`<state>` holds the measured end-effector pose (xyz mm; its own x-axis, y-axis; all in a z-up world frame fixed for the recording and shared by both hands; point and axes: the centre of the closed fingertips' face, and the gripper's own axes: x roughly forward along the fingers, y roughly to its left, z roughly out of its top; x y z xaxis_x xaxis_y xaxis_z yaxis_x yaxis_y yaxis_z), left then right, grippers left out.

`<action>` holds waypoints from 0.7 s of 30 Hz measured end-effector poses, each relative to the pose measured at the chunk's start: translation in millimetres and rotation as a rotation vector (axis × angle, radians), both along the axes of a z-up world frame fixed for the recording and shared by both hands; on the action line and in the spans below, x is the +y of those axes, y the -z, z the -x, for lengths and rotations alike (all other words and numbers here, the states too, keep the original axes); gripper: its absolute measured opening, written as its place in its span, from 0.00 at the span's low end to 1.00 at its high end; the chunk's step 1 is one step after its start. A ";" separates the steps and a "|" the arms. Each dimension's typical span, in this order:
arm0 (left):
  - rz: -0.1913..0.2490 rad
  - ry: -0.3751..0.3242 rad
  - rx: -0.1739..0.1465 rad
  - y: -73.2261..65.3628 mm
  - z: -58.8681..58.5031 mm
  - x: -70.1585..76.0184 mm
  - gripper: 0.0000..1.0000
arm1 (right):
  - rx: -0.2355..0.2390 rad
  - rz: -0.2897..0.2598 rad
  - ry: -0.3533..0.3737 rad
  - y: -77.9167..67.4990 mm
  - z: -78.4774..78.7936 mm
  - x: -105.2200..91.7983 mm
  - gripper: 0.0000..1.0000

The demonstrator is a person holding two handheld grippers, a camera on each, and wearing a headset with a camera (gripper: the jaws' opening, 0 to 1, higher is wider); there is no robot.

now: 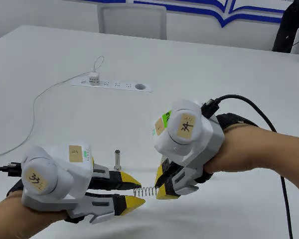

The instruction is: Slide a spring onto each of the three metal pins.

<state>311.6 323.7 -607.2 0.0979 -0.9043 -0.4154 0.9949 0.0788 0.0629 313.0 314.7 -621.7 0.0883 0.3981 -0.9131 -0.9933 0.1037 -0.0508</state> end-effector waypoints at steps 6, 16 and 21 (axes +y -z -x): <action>-0.010 0.011 -0.009 1.7 1.2 0.9 0.12 | -0.003 -0.002 -0.013 -0.6 1.9 0.8 0.11; -0.006 0.024 0.003 1.9 4.0 -0.1 0.11 | 0.014 -0.008 -0.010 3.2 4.5 -0.6 0.12; 0.008 0.029 0.009 -1.5 6.8 -2.1 0.10 | 0.026 -0.003 -0.002 7.0 5.7 -2.2 0.15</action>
<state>304.8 321.5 -605.7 0.0679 -0.9100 -0.4090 0.9973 0.0502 0.0539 307.3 312.5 -628.7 0.0639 0.4009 -0.9139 -0.9945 0.1021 -0.0247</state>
